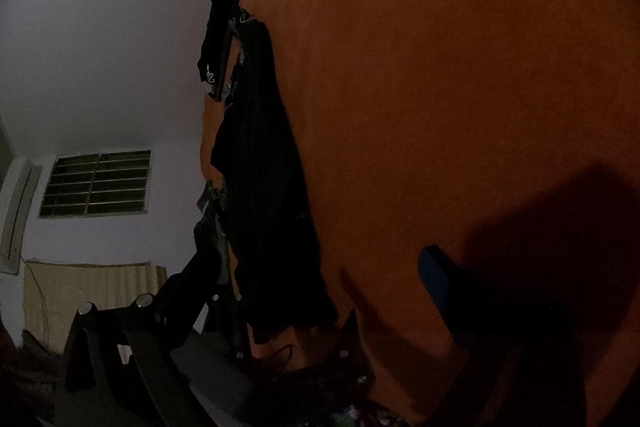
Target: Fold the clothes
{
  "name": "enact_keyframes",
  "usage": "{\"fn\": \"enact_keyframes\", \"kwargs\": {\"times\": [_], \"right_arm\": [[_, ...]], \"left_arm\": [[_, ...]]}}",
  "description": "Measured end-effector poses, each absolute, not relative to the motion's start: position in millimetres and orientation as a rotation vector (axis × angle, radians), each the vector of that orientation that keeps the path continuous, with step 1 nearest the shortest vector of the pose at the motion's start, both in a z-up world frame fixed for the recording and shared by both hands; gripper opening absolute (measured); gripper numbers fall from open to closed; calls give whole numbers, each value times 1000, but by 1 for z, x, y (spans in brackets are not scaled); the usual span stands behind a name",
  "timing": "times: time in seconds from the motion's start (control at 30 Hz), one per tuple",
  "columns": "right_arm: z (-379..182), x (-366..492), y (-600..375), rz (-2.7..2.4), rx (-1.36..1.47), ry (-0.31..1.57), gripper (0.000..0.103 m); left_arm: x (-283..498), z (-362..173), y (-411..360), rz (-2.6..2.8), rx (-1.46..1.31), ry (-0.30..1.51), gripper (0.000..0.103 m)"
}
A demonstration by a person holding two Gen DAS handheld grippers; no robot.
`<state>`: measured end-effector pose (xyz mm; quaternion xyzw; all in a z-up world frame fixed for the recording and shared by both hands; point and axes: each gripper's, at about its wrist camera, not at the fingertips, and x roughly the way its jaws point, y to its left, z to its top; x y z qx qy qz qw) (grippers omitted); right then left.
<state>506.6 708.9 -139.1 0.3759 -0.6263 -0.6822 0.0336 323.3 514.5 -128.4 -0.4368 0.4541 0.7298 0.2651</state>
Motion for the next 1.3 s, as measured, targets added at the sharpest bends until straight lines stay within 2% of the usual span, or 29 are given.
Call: {"fn": "enact_keyframes", "kwargs": {"times": [0.03,0.1,0.13,0.2,0.3,0.43,0.53,0.57,0.6,0.83,0.93,1.13,1.3], "right_arm": [[-139,506,709,-2098,1158,-1927,99],[-138,506,708,-2100,1164,-1922,99],[-137,507,708,-2101,1165,-1919,99],[-138,505,710,-2100,1168,-1918,99],[-137,505,711,-2098,1171,-1922,99],[-138,502,711,-2103,1181,-1910,100],[-137,499,711,-2110,1195,-1897,101],[-137,497,710,-2114,1200,-1892,101],[-136,494,710,-2117,1205,-1886,101],[-118,449,716,-2107,1164,-1810,101],[-118,412,717,-2041,1154,-1827,101],[-106,356,695,-2051,1154,-1755,101],[-108,321,666,-2046,1250,-1654,101]], "left_arm": [[318,-126,510,1970,-1204,1180,90],[310,-115,501,2003,-1199,1119,54],[307,-109,497,2020,-1188,1094,50],[299,-101,489,2069,-1152,1076,36],[277,-92,472,2168,-1119,1051,35],[263,-98,451,2219,-1129,1094,38],[288,-104,445,2156,-1165,1121,40],[296,-98,443,2148,-1136,1089,34],[303,-92,441,2140,-1107,1057,21],[323,-37,404,2119,-1029,822,19],[320,-18,376,2060,-1109,662,19],[298,26,266,2037,-1316,83,19],[301,26,173,1973,-1400,-334,19]]}}
